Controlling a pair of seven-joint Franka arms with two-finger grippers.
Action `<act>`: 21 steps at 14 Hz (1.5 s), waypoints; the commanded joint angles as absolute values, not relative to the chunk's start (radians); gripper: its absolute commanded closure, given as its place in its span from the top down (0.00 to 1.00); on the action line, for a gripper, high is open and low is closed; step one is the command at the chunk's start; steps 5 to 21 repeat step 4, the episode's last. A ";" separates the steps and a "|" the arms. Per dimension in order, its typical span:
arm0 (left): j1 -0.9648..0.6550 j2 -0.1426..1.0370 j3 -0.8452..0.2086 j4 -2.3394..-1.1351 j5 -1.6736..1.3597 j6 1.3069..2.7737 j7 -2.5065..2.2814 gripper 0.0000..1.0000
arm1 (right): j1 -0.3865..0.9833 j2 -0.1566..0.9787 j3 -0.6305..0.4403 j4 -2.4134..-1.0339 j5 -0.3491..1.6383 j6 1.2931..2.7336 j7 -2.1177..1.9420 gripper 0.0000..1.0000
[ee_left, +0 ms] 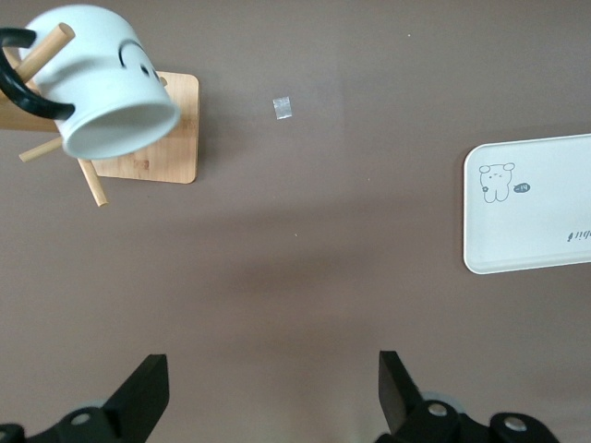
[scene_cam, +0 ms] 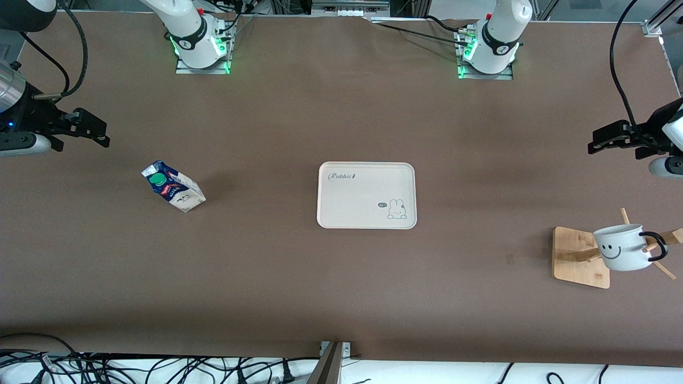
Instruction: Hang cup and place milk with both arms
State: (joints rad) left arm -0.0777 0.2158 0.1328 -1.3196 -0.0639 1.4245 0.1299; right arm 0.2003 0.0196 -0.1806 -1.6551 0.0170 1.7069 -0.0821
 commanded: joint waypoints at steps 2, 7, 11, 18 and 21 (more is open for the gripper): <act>-0.092 0.141 0.132 -1.400 -0.052 1.491 0.094 1.00 | 0.190 0.026 -0.173 -1.637 0.014 1.692 -0.084 1.00; -0.113 0.130 0.132 -1.419 -0.041 1.500 0.091 1.00 | 0.189 0.026 -0.173 -1.637 0.014 1.690 -0.086 1.00; -0.113 0.130 0.132 -1.419 -0.041 1.500 0.091 1.00 | 0.189 0.026 -0.173 -1.637 0.014 1.690 -0.086 1.00; -0.113 0.130 0.132 -1.419 -0.041 1.500 0.091 1.00 | 0.189 0.026 -0.173 -1.637 0.014 1.690 -0.086 1.00; -0.113 0.130 0.132 -1.419 -0.041 1.500 0.091 1.00 | 0.189 0.026 -0.173 -1.637 0.014 1.690 -0.086 1.00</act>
